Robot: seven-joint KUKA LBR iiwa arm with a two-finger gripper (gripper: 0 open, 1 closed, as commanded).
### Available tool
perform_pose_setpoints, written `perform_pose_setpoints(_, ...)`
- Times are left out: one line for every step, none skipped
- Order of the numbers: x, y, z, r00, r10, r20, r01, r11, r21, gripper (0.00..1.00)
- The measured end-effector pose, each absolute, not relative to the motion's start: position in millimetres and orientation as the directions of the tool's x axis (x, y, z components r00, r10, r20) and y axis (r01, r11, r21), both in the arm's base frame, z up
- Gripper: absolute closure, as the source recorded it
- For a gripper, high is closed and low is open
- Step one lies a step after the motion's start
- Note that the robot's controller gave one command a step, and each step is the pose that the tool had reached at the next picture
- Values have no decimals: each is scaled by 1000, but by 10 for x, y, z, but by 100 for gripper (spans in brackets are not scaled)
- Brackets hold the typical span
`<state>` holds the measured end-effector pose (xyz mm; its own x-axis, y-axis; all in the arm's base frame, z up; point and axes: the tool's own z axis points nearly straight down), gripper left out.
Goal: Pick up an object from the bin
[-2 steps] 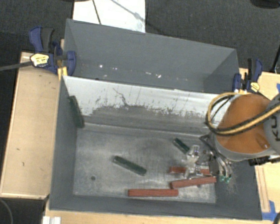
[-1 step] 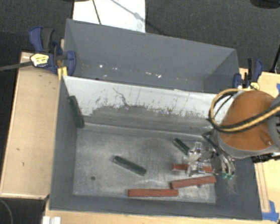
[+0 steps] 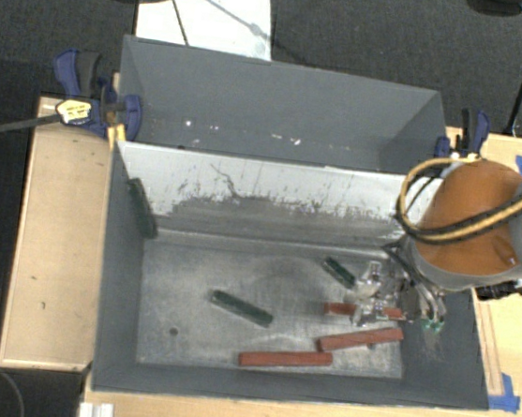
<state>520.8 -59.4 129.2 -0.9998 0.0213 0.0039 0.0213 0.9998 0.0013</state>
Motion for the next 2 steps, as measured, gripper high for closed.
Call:
perform_pose_setpoints(5217, -595, 1498, -1000, 21, 0, 21, 1000, 1, 100)
perform_pose_setpoints(5228, -596, 1646, -1000, 21, -4, 21, 1000, 0, 100)
